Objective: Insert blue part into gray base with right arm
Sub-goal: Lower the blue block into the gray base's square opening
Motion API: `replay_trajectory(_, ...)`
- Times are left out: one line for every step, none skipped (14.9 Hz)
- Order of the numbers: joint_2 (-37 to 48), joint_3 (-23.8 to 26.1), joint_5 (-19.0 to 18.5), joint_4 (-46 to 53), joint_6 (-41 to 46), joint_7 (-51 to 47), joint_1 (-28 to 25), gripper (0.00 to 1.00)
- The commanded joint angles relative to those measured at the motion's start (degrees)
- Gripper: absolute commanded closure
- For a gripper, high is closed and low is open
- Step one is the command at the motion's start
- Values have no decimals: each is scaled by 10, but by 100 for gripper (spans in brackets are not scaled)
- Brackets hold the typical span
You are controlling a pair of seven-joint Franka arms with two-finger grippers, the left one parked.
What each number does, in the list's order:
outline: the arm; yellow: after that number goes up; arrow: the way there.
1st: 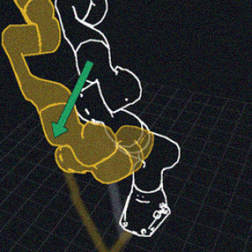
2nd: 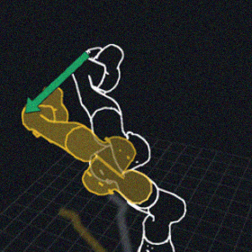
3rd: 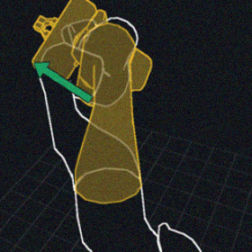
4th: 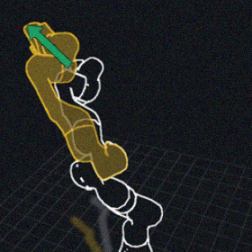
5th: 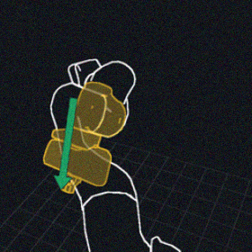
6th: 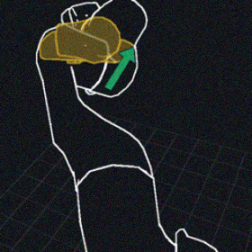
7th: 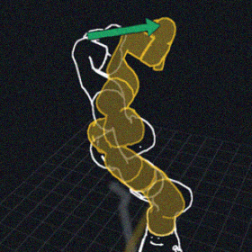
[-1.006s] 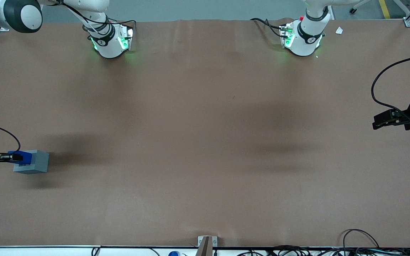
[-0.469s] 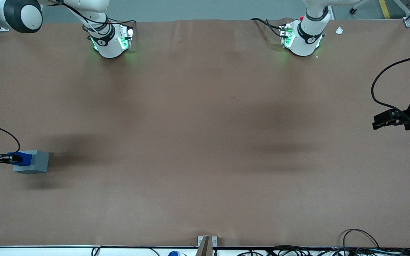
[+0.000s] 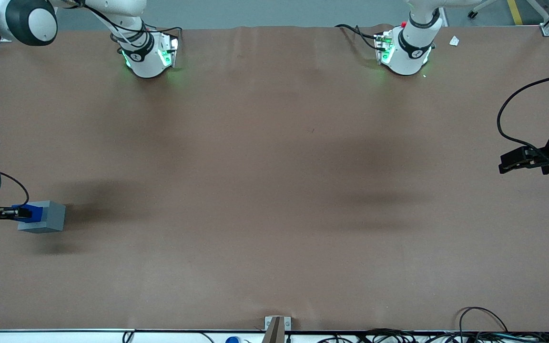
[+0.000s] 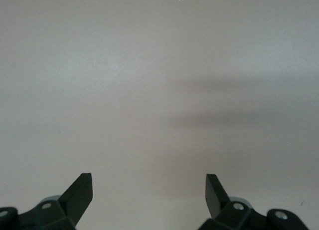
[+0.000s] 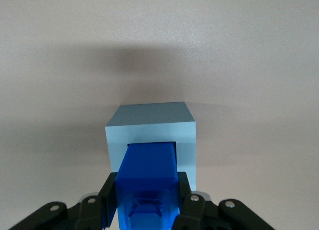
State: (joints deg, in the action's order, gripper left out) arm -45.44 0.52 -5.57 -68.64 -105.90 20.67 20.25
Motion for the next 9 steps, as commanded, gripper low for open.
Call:
replay_trajectory(-11, 10, -8, 16, -1, 5, 8, 99)
replay_trajectory(-11, 9, -8, 16, -1, 5, 8, 100)
replay_trajectory(-12, 10, -8, 16, -4, 5, 8, 100)
replay_trajectory(-14, 10, -8, 16, -9, 5, 8, 100)
replay_trajectory(-16, 10, -8, 16, -12, 6, 9, 100)
replay_trajectory(-18, 10, -8, 16, -12, 6, 13, 100)
replay_trajectory(-18, 10, -8, 16, -12, 6, 13, 100)
replay_trajectory(-18, 10, -7, 16, -12, 5, 13, 99)
replay_trajectory(-18, 10, -7, 16, -14, 5, 13, 99)
